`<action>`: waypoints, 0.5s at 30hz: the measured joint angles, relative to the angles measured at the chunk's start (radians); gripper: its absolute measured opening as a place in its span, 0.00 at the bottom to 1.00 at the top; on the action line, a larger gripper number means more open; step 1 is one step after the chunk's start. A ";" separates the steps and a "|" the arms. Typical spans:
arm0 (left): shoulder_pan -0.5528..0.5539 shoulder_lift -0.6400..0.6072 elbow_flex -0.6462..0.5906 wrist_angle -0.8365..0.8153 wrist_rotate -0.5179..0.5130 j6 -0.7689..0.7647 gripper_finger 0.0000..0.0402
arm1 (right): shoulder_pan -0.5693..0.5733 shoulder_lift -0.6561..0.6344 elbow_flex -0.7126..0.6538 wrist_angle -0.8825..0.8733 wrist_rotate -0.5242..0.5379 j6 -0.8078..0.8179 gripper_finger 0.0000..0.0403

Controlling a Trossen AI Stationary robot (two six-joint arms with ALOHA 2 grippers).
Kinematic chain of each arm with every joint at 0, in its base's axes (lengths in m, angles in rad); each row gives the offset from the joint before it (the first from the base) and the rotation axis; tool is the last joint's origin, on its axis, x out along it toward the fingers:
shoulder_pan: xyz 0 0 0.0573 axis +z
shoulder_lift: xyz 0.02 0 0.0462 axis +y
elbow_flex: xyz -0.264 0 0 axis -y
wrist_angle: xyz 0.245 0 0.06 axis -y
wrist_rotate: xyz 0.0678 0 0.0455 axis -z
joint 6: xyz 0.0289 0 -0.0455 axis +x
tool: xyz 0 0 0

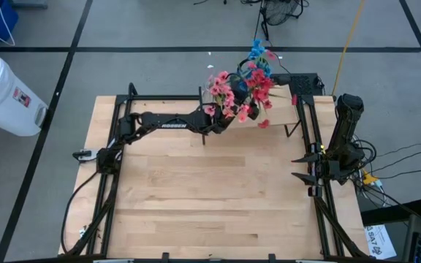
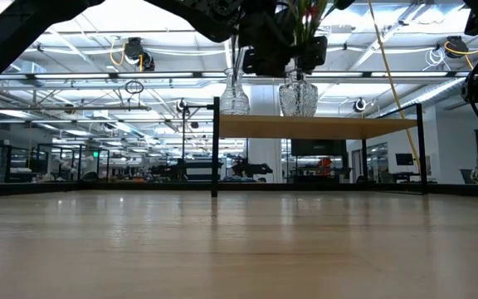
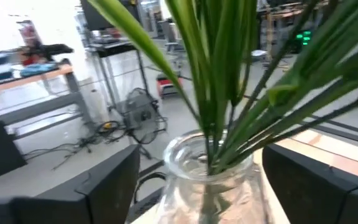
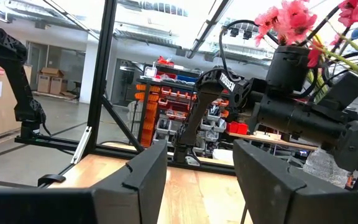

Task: Pick and place flowers into a vace then onto a shelf
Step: Put the transparent flower vase on the shelf, then return to Home Position

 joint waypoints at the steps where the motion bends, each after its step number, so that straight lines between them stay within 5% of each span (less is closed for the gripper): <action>1: -0.004 0.000 0.000 0.002 -0.025 0.004 0.86 | 0.000 0.000 0.000 0.000 0.000 0.000 0.44; 15: -0.051 0.000 0.000 -0.007 -0.083 -0.011 0.92 | 0.000 0.000 0.000 0.000 0.000 0.000 0.44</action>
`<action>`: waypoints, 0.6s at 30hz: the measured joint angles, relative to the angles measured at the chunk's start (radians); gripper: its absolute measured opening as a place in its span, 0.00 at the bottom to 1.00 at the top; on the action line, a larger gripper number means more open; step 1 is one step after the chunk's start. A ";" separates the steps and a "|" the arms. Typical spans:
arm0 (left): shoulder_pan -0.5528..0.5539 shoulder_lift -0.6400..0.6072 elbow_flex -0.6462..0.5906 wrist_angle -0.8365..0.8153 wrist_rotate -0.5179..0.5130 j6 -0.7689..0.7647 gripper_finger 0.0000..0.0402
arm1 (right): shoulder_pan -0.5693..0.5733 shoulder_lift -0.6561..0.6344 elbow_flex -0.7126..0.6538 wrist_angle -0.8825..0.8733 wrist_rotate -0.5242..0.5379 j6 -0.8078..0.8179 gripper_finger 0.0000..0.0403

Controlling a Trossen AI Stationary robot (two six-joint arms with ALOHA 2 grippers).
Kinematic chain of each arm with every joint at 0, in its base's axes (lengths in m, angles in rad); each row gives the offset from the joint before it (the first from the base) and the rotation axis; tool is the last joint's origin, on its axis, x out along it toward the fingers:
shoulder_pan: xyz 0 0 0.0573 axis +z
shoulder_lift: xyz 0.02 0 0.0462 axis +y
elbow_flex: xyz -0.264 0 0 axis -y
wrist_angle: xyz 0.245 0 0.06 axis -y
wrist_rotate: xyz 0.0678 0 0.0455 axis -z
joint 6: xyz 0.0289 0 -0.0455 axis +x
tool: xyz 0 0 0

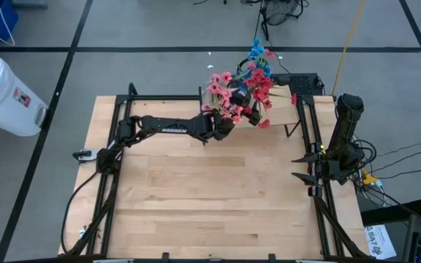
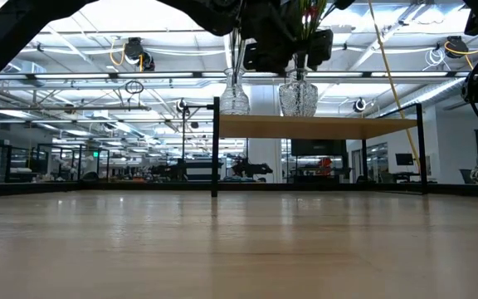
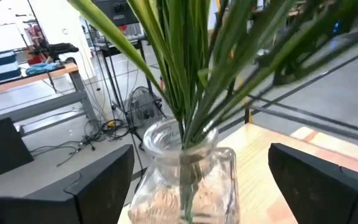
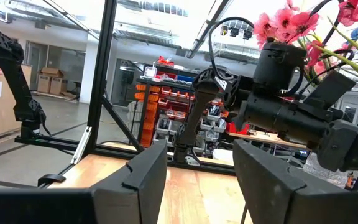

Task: Pick and place flowers into a vace then onto a shelf
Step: Return to Home Position

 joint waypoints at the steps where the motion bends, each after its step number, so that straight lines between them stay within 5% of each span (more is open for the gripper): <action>1: -0.003 0.000 0.000 -0.007 -0.007 -0.002 0.92 | 0.000 0.000 0.000 0.000 0.000 0.000 0.44; 18: -0.064 -0.001 0.000 -0.038 -0.050 -0.021 0.91 | 0.000 0.000 0.000 0.000 0.000 0.000 0.43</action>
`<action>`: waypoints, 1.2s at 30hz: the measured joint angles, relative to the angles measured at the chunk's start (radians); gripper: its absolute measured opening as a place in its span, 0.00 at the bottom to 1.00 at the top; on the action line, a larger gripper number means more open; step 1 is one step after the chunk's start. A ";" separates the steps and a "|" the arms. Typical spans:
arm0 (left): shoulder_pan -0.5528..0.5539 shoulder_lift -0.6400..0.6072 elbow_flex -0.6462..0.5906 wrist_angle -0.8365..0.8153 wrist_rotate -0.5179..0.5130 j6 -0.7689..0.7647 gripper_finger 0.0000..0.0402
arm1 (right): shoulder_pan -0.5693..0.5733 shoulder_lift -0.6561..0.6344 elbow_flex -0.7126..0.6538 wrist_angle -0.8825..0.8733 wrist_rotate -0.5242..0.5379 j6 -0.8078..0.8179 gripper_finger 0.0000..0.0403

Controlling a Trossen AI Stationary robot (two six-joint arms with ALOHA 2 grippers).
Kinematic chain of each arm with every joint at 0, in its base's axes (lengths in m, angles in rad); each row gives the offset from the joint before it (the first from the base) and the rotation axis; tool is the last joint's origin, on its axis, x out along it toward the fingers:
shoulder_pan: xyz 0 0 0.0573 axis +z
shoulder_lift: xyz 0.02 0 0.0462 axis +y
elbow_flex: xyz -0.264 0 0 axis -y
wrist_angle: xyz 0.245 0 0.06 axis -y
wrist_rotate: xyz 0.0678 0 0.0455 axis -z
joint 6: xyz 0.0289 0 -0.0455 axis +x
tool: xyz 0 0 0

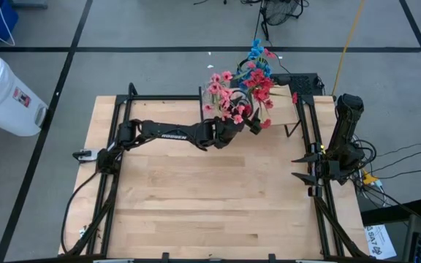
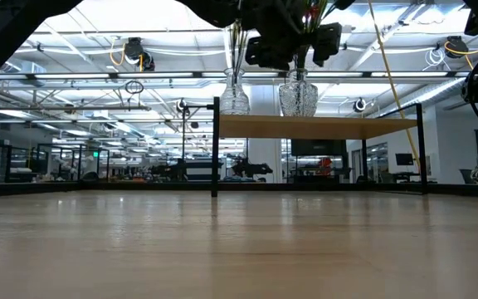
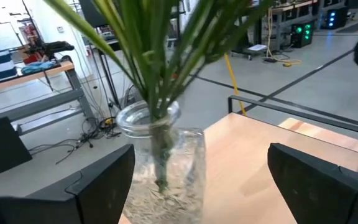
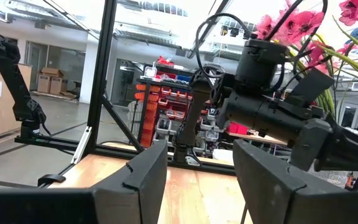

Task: Pick and place flowers into a vace then onto a shelf
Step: Return to Home Position

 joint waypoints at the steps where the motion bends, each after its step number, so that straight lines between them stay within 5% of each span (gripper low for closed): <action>1: -0.003 0.000 0.000 0.000 0.000 -0.001 0.91 | 0.000 0.000 0.000 0.000 0.000 0.000 0.43; 17: -0.092 0.000 0.000 -0.003 -0.003 0.006 0.91 | 0.000 0.000 0.000 0.000 0.000 0.000 0.44; 36: -0.084 -0.001 0.000 0.093 -0.137 0.252 0.91 | 0.000 0.000 0.000 0.000 0.000 0.000 0.44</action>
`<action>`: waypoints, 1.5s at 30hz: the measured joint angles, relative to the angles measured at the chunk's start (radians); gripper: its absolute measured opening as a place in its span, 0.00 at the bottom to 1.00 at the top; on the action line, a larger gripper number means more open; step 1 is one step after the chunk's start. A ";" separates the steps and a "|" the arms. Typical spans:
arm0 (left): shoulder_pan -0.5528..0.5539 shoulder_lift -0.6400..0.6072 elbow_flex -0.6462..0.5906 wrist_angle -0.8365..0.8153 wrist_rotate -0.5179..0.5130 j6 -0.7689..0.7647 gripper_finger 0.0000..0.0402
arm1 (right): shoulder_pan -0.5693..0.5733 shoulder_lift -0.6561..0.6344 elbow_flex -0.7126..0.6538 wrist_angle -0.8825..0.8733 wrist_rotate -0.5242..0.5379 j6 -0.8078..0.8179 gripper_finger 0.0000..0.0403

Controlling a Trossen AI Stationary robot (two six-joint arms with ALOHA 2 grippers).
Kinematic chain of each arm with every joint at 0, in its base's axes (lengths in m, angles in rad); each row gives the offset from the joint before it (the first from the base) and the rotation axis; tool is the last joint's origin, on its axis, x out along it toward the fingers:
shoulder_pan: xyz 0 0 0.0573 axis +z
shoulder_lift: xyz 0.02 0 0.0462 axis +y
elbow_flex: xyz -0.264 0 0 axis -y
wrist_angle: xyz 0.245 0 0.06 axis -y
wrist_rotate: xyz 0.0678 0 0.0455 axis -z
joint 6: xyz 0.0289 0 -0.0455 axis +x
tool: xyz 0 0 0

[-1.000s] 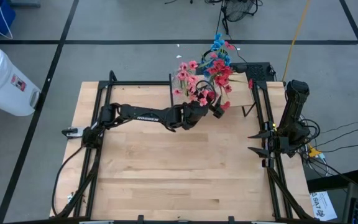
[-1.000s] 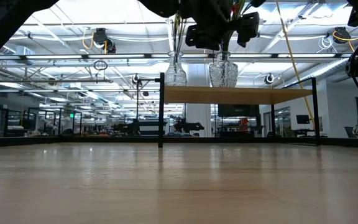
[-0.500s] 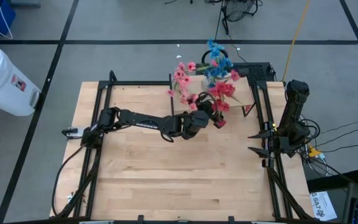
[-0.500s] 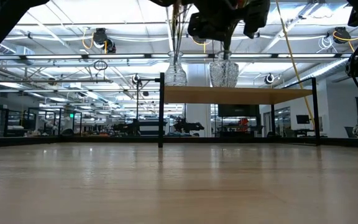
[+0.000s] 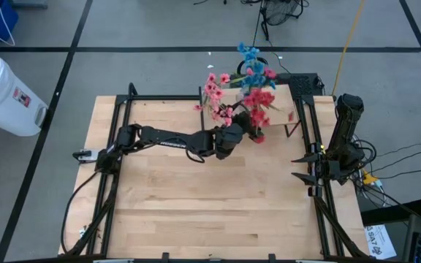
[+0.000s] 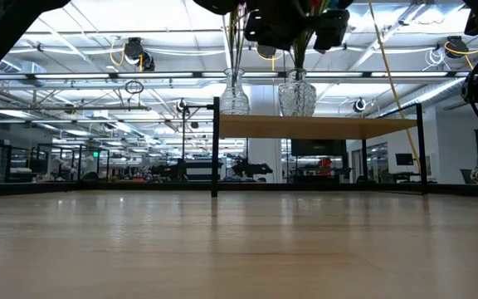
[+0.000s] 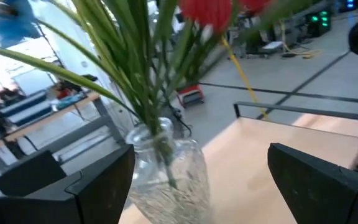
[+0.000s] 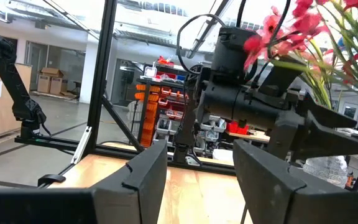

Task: Pick and place flowers into a vace then onto a shelf
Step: Return to Home Position

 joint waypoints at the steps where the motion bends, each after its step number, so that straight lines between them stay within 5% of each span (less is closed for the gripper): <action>1: 0.004 0.000 0.000 0.016 -0.010 0.020 0.91 | 0.000 0.000 0.000 0.000 0.000 0.000 0.44; 15: 0.006 0.000 0.000 0.022 -0.123 0.113 0.91 | 0.000 0.000 0.000 0.000 0.000 0.000 0.44; 26: -0.004 0.000 0.000 -0.179 -0.157 0.160 0.91 | 0.000 0.000 0.000 0.000 0.000 0.000 0.44; 45: 0.001 0.000 0.000 -0.310 -0.266 0.644 0.91 | 0.000 0.000 0.000 0.000 0.000 0.000 0.43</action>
